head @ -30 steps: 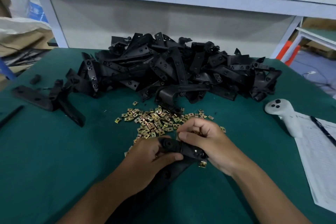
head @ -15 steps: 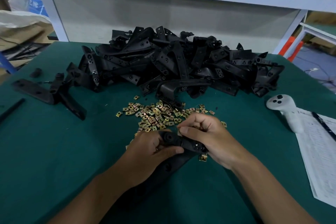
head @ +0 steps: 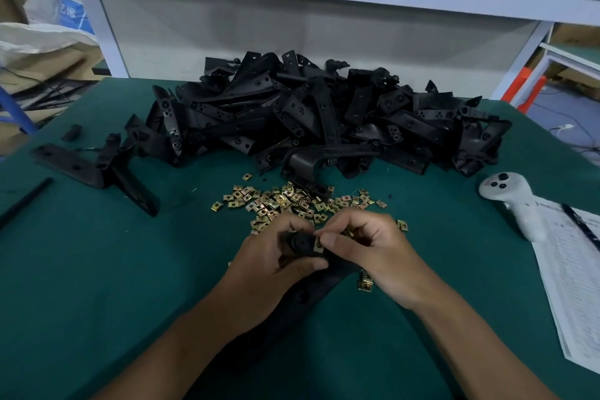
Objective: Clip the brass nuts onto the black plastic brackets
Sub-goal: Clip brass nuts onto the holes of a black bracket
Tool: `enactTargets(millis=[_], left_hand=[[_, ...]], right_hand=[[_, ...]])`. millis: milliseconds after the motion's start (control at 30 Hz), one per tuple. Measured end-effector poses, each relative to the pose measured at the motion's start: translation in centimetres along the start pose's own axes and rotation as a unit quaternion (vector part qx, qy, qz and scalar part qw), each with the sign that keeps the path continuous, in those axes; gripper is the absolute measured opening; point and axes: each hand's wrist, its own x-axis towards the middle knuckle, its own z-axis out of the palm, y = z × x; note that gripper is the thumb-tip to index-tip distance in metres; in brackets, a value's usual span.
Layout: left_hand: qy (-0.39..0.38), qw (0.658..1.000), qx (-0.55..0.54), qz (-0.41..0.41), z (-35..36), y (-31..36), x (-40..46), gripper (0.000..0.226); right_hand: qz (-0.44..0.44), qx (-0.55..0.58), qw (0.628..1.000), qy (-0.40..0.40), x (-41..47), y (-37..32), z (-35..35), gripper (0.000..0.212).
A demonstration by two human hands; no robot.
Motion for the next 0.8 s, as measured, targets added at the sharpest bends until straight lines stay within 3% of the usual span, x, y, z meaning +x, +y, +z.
enactTargets(millis=[133, 400, 800], left_hand=[[0.000, 1.000, -0.015, 0.010, -0.1, 0.1, 0.0, 0.022], [0.024, 0.994, -0.103, -0.013, -0.1, 0.6, 0.0, 0.022], [0.059, 0.998, -0.014, -0.005, 0.2, 0.7, -0.4, 0.035]], right_hand=[[0.015, 0.019, 1.000, -0.010, -0.1, 0.2, 0.0, 0.012], [0.106, 0.338, 0.935, 0.025, 1.2, 1.5, -1.2, 0.052], [0.155, 0.360, 0.914, 0.105, 1.7, 1.8, -1.6, 0.019]])
